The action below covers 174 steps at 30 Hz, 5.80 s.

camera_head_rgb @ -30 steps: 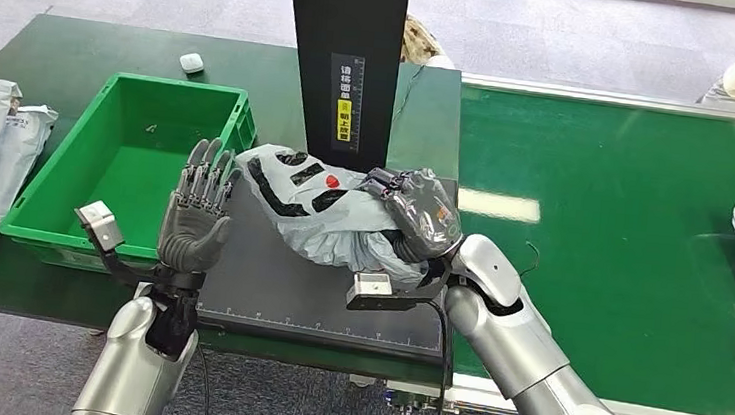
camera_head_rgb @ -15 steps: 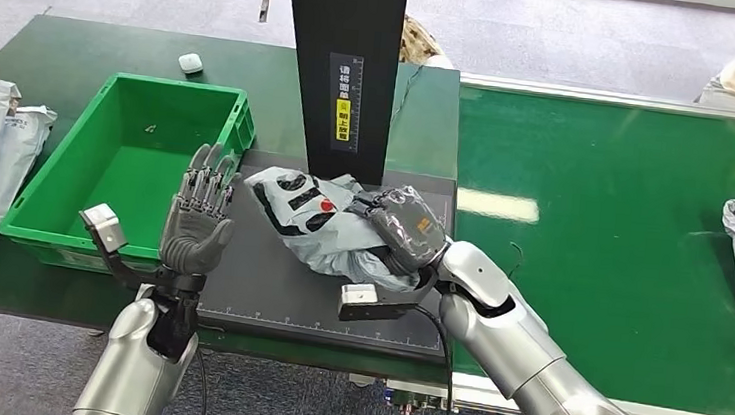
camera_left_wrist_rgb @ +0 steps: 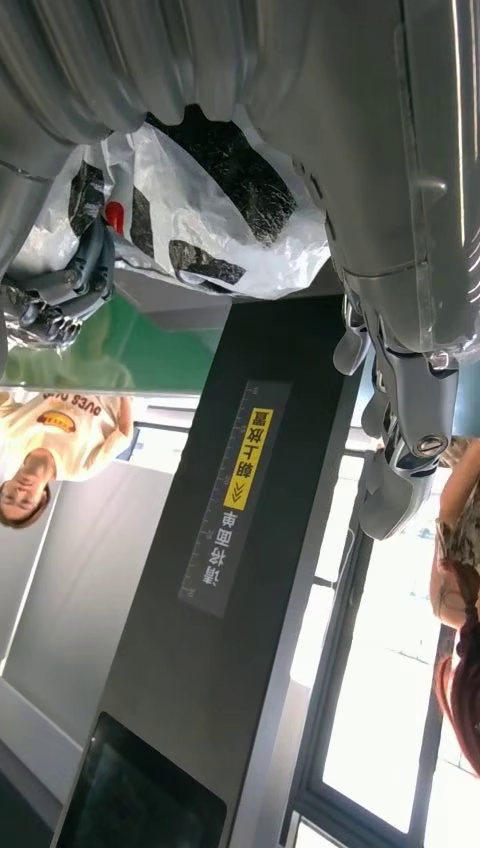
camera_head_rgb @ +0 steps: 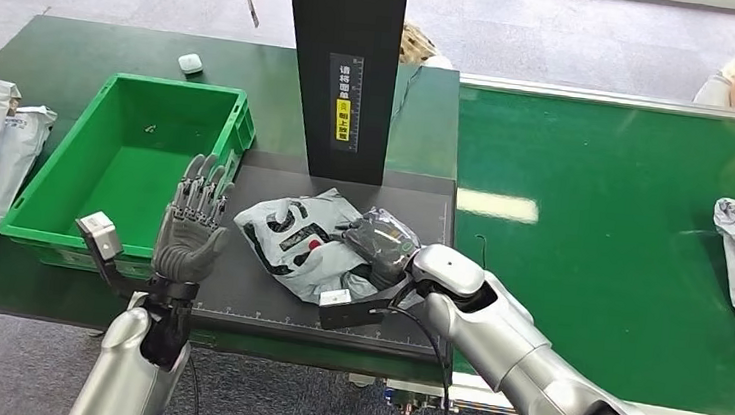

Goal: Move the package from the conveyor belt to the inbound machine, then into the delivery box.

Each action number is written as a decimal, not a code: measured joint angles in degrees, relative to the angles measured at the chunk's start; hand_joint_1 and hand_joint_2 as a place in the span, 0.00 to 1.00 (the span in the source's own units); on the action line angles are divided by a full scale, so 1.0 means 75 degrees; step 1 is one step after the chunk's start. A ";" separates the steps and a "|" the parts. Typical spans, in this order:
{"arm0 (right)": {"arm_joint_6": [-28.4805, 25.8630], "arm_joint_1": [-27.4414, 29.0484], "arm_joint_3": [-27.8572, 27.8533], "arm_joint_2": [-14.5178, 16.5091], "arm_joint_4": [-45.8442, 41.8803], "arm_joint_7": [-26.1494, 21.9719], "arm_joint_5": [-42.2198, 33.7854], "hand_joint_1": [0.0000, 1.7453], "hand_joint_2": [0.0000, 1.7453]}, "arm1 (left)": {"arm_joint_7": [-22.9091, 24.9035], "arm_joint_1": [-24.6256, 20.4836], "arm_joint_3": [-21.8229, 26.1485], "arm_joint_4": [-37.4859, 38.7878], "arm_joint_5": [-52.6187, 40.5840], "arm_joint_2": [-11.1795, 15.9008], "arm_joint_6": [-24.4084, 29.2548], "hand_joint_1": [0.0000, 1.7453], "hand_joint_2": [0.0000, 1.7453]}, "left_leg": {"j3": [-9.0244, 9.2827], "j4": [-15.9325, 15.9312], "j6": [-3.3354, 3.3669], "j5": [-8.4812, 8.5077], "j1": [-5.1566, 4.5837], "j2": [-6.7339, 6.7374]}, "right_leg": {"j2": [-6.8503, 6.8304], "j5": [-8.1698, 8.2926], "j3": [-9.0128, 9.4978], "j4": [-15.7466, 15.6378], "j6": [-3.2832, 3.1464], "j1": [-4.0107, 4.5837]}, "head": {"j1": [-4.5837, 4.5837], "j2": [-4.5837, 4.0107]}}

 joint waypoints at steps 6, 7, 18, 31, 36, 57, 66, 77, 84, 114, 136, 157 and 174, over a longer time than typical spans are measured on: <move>0.0824 -0.0153 0.0161 0.0090 0.0344 0.0223 -0.0098 1.00 1.00 | 0.0020 0.0044 0.0045 -0.0036 -0.0076 0.0015 -0.0029 0.00 1.00 | 0.0006 0.0000 0.0000 0.0000 0.0000 0.0002 | 0.0002 0.0001 0.0003 0.0000 0.0001 0.0000 | 0.0001 0.0000; 0.1118 -0.0186 0.0192 0.0118 0.0461 0.0292 -0.0141 1.00 1.00 | 0.0017 0.0044 0.0048 -0.0037 -0.0111 0.0015 -0.0044 0.00 1.00 | 0.0008 0.0000 0.0000 0.0000 0.0000 0.0003 | 0.0002 0.0001 0.0004 0.0000 0.0001 0.0000 | 0.0001 0.0000; 0.0248 -0.0238 0.0266 0.0217 0.0964 0.0160 -0.0547 0.00 1.00 | 0.0021 0.0052 0.0093 -0.0039 -0.0224 0.0015 -0.0087 0.00 1.00 | 0.0042 0.0001 0.0000 0.0001 0.0000 0.0021 | 0.0018 0.0010 0.0031 -0.0001 0.0003 0.0000 | 0.0001 0.0000; -0.1017 0.0539 -0.1012 -0.0069 -0.0453 -0.0179 -0.1335 0.00 1.00 | 0.0015 0.0036 0.0122 -0.0037 -0.0241 -0.0006 -0.0101 0.00 1.00 | 0.0029 0.0004 0.0000 0.0000 0.0000 0.0029 | 0.0027 0.0012 0.0014 -0.0001 0.0002 -0.0001 | 0.0000 0.0000; -0.0863 0.0974 -0.1780 -0.0133 -0.1185 -0.0331 -0.2693 0.00 1.00 | -0.0075 -0.0132 0.0088 0.0064 -0.0191 -0.0010 -0.0102 0.00 1.00 | 0.0025 0.0004 0.0001 0.0001 0.0000 0.0028 | 0.0025 0.0012 0.0010 -0.0001 0.0003 -0.0001 | -0.0001 0.0000; -0.0041 0.2865 -0.5868 -0.0175 -0.4814 -0.1235 -0.5937 0.00 1.00 | 0.0028 -0.0387 -0.0689 0.0192 -0.1538 0.0072 0.0724 0.00 1.00 | 0.0014 0.0003 0.0005 -0.0004 -0.0002 0.0032 | 0.0032 0.0012 0.0002 -0.0002 0.0003 -0.0002 | 0.0000 0.0000; 0.0068 0.3010 -0.6385 0.0021 -0.5150 -0.1243 -0.5941 0.00 1.00 | 0.0104 -0.0577 -0.1020 0.0218 -0.2029 0.0073 0.0852 0.00 1.00 | 0.0015 0.0003 0.0005 -0.0004 -0.0002 0.0036 | 0.0034 0.0012 0.0001 -0.0002 0.0003 -0.0002 | 0.0000 0.0000; 0.0371 0.2792 -0.6660 0.0602 -0.5040 -0.1203 -0.5507 0.00 1.00 | 0.1873 -0.1832 -0.3591 0.2589 -0.6328 -0.0305 0.1096 0.00 1.00 | 0.0016 0.0004 0.0008 -0.0002 -0.0009 0.0033 | 0.0031 0.0017 0.0006 -0.0002 0.0011 -0.0010 | 0.0000 0.0000; 0.0349 0.2914 -0.6886 0.0804 -0.5010 -0.1230 -0.5295 0.00 1.00 | 0.2515 -0.2420 -0.4341 0.3638 -0.6884 -0.0538 0.1436 0.00 1.00 | 0.0040 0.0001 0.0011 -0.0001 -0.0009 0.0023 | 0.0018 0.0014 0.0036 -0.0003 0.0014 -0.0009 | 0.0000 0.0000; 0.0365 0.2883 -0.7328 0.0960 -0.4882 -0.1263 -0.5045 0.00 1.00 | 0.2712 -0.2860 -0.4196 0.4208 -0.7759 -0.0790 0.1888 1.00 1.00 | 0.0155 -0.0003 0.0022 -0.0004 -0.0011 0.0024 | 0.0016 0.0014 0.0156 -0.0007 0.0018 -0.0010 | 0.0001 0.0000; 0.0648 0.3857 -0.8151 0.0874 -0.5918 -0.1364 -0.4917 0.00 1.00 | 0.2648 -0.1693 -0.2425 -0.0588 -0.9215 0.0354 0.4481 1.00 1.00 | 0.0027 -0.0006 0.0015 -0.0001 -0.0009 0.0038 | 0.0038 0.0012 0.0009 -0.0003 0.0012 -0.0003 | 0.0000 0.0000; 0.1170 0.4023 -0.8230 0.0799 -0.4332 0.1852 -0.4491 0.00 1.00 | 0.3832 -0.1663 -0.0453 -0.2802 -1.0208 0.0957 0.5216 1.00 1.00 | 0.0021 -0.0004 0.0014 0.0002 -0.0007 0.0032 | 0.0028 0.0014 0.0009 -0.0003 0.0015 -0.0003 | 0.0001 0.0000; 0.1524 0.4223 -0.8023 0.0809 -0.3194 0.2430 -0.4229 0.00 1.00 | 0.4720 -0.2304 -0.0414 -0.0829 -1.0901 0.0979 0.4209 1.00 1.00 | 0.0010 -0.0001 0.0014 0.0001 -0.0008 0.0037 | 0.0036 0.0015 -0.0004 -0.0004 0.0016 -0.0006 | 0.0000 0.0000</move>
